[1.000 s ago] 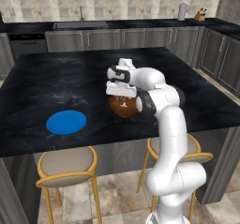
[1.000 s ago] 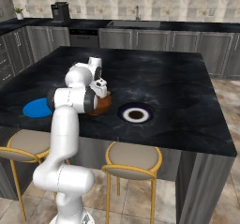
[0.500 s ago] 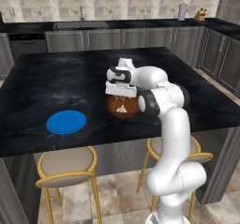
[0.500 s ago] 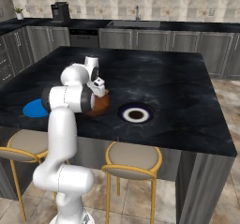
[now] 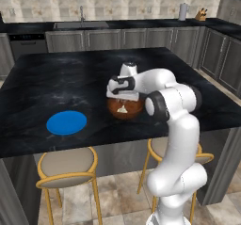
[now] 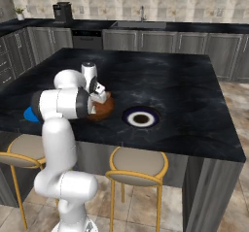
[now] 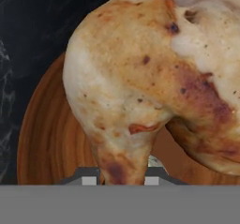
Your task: Pick the chicken drumstick and garlic from their plates and place them in the bowl. Then put the bowl in the fridge.
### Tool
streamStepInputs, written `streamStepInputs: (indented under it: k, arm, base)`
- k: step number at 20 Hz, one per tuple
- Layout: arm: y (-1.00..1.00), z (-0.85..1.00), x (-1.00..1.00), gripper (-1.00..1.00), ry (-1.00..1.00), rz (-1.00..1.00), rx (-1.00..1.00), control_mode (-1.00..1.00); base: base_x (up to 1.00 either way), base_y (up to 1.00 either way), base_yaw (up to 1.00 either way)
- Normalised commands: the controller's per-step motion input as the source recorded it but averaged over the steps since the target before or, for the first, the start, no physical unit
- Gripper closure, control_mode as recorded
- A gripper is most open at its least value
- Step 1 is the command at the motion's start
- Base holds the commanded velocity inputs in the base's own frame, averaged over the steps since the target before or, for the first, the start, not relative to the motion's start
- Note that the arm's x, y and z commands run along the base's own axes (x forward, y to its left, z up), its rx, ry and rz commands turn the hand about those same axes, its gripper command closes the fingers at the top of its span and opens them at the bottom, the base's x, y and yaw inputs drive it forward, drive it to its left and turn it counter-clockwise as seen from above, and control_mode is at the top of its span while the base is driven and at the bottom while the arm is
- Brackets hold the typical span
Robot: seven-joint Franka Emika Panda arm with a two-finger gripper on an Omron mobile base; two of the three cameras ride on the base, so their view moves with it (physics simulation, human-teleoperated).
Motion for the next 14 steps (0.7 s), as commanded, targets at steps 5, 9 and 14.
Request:
streamStepInputs:
  k: [5, 9, 14]
  arm:
    - [0.0, -0.01, -0.01, 1.0, -0.09, 0.0, 0.0, -1.0]
    - [0.0, 0.0, -0.01, 1.0, -0.04, 0.0, 0.0, -1.0]
    - [0.0, 0.0, 0.13, 1.0, 0.0, 0.0, 0.0, -1.0]
  base:
    - [0.0, 0.0, 0.0]
    - [0.0, 0.0, 0.0]
    - [0.0, 0.0, 0.0]
